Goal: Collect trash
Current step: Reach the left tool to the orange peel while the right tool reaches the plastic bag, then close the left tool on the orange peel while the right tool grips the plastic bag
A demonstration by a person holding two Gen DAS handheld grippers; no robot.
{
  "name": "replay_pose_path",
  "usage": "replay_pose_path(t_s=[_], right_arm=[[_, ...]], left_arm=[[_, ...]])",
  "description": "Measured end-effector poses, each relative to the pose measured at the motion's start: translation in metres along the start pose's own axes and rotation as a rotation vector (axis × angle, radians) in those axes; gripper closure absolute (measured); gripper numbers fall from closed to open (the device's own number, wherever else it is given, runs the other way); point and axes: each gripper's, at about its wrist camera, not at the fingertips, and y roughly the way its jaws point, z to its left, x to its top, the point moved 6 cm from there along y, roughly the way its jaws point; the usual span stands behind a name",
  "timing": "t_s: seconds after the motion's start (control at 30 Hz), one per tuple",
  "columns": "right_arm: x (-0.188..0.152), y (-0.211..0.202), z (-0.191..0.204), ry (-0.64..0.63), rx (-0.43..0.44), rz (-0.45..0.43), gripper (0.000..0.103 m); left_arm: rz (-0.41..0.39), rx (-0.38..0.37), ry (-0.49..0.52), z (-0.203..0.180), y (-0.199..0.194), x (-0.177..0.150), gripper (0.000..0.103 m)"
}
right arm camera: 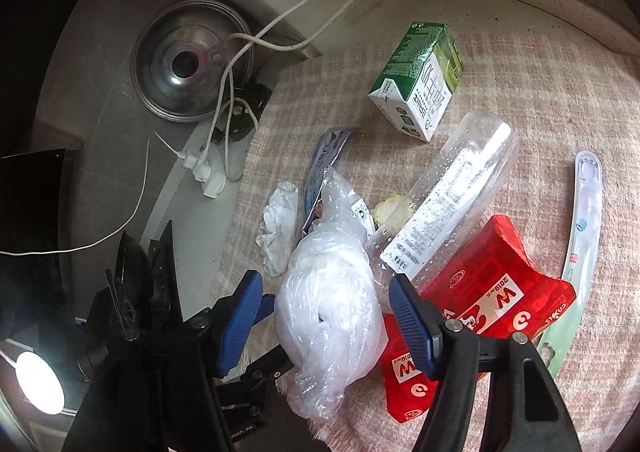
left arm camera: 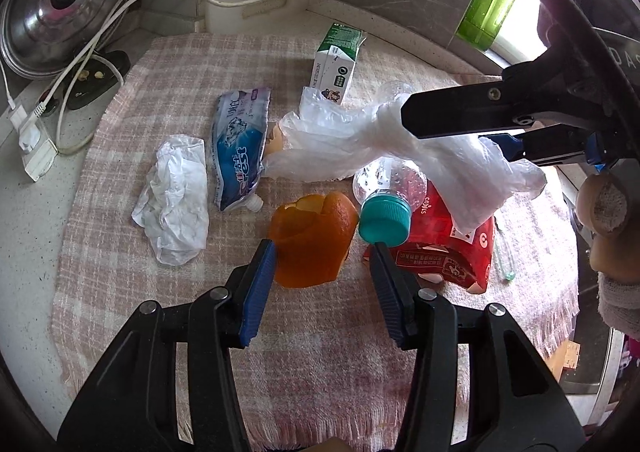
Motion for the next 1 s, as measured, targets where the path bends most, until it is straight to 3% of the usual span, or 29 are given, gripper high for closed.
replay_pose_path(t_s=[0.4,0.47,0.6,0.73,0.97,1.0], right_arm=[[-0.001,0.013,0.002,0.004,0.01,0.031,0.053],[0.0,0.012,0.002,0.006,0.011,0.028,0.053],[0.0,0.01,0.0,0.016,0.014,0.019,0.054],[-0.001,0.005,-0.004,0.027,0.021,0.012,0.055],[-0.003,0.002,-0.002,0.03,0.024,-0.002,0.055],[-0.003,0.002,-0.002,0.029,0.024,-0.001,0.056]], left_arm=[[-0.007,-0.007,-0.016,0.014,-0.001,0.002,0.058],[0.003,-0.025,-0.021,0.017,0.0,0.001,0.056],[0.013,-0.004,-0.004,0.02,0.001,0.0,0.041],[0.018,0.009,0.054,0.015,0.002,-0.002,0.037],[0.053,-0.017,0.056,0.013,0.019,-0.005,0.037],[0.053,-0.023,0.051,0.013,0.021,-0.005,0.045]])
